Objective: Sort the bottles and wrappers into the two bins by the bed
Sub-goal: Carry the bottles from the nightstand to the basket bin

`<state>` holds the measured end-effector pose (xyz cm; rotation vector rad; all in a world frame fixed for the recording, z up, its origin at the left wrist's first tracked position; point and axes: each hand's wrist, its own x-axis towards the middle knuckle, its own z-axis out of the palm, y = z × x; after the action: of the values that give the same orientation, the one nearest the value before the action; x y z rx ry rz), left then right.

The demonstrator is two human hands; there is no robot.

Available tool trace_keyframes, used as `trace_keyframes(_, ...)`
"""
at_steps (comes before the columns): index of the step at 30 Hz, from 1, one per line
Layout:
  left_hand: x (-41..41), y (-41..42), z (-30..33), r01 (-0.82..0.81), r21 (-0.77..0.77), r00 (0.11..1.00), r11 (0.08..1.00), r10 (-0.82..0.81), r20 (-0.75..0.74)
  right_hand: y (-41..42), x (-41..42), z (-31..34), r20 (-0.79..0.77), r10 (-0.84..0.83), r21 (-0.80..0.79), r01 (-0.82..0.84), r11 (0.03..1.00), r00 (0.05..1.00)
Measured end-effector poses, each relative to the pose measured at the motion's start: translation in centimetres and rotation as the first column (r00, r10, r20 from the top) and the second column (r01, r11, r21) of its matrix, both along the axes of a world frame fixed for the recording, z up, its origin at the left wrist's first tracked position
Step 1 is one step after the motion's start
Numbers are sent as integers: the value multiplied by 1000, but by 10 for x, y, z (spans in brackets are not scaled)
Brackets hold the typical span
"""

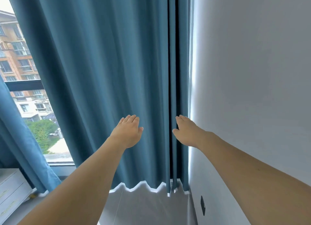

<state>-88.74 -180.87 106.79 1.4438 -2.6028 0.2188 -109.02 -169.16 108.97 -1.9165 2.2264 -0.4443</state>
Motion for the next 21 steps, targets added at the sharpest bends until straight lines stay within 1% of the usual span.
trace_keyframes(3,-2,-55,-5,-3,-6,999,1000,3,41,-53,-12,2,-33,-20,-6,20,1000,999)
trace_keyframes(7,-1,-142,-11,-38,-16,999,999,38,-9,-135,-18,7,-46,-6,-54,3,999,999)
trace_keyframes(11,3,-235,-11,-69,17,997,997,69,-25,-231,-18,11,-48,36,-18,-37,999,998)
trace_keyframes(15,8,-323,2,-128,28,979,991,131,-158,-321,-17,17,-95,54,18,-53,998,994)
trace_keyframes(17,9,-354,3,-157,50,962,986,165,-217,-360,-17,19,-76,74,35,-72,997,994)
trace_keyframes(19,11,-378,-3,-174,75,957,982,186,-224,-394,-19,19,-33,87,49,-86,995,996)
trace_keyframes(21,15,-398,-9,-190,92,954,977,206,-217,-423,-19,18,-27,101,56,-99,993,995)
